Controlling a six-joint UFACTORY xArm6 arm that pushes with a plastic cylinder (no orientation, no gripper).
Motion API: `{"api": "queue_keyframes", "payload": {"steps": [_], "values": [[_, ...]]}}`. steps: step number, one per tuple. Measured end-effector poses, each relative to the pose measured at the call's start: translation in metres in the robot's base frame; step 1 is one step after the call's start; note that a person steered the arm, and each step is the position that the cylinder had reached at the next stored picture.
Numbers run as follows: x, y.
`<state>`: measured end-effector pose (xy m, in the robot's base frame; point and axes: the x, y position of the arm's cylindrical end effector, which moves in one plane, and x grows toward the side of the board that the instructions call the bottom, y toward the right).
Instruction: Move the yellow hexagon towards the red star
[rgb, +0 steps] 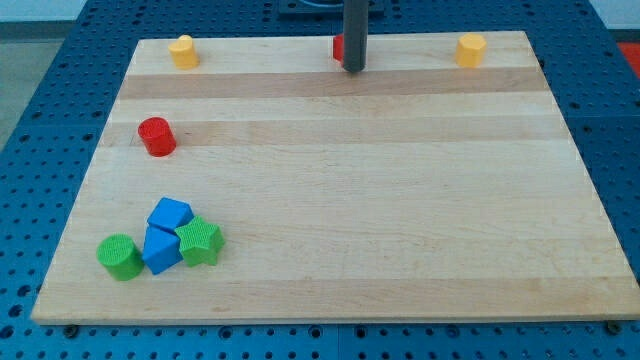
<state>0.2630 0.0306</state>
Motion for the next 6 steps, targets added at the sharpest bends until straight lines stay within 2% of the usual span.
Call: {"api": "queue_keyframes", "payload": {"steps": [1,3,6], "values": [[0.028,0.014],[0.045,0.118],[-0.004,0.214]]}}
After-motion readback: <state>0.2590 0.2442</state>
